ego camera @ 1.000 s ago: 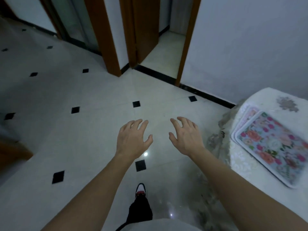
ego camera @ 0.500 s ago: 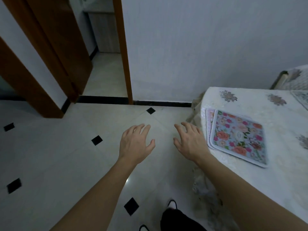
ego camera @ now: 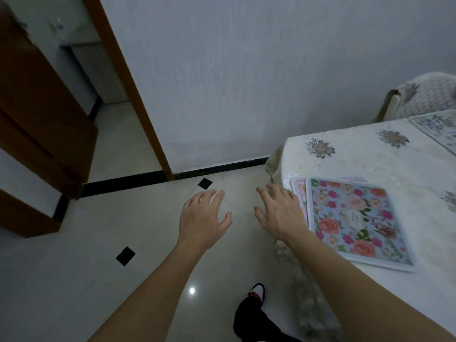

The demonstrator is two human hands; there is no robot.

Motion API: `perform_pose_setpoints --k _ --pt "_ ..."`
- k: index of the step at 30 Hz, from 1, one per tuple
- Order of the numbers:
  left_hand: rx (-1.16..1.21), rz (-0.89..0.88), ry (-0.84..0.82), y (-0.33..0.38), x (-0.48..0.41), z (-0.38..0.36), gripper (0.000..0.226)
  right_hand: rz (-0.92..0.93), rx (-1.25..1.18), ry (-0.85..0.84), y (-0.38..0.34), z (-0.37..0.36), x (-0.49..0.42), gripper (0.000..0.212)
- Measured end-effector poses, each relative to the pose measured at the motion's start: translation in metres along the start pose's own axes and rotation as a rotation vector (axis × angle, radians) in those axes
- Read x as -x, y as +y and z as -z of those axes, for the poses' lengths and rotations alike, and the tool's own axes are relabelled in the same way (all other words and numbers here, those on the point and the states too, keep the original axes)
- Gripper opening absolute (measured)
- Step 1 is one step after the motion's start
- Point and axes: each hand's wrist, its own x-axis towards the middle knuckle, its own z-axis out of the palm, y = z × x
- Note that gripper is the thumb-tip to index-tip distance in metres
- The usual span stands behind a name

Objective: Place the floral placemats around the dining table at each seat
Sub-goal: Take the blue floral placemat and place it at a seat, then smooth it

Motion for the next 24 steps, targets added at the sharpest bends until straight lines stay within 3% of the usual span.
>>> perform_pose_setpoints --k 10,16,19,24 --pt "0.047 -0.297 -0.073 0.075 -0.179 -0.030 0.056 -0.320 -0.080 0.053 0.119 -0.007 -0.082 0.053" --pt "0.132 -0.536 -0.111 0.141 -0.242 -0.052 0.058 -0.544 -0.053 0.049 0.181 0.003 -0.068 0.060" --pt "0.174 -0.662 -0.130 0.175 -0.265 -0.067 0.062 -0.671 -0.023 0.080 0.205 -0.001 -0.051 0.053" --pt "0.241 -0.836 -0.263 0.227 -0.295 -0.094 0.070 -0.908 0.003 0.031 0.228 -0.007 -0.010 0.054"
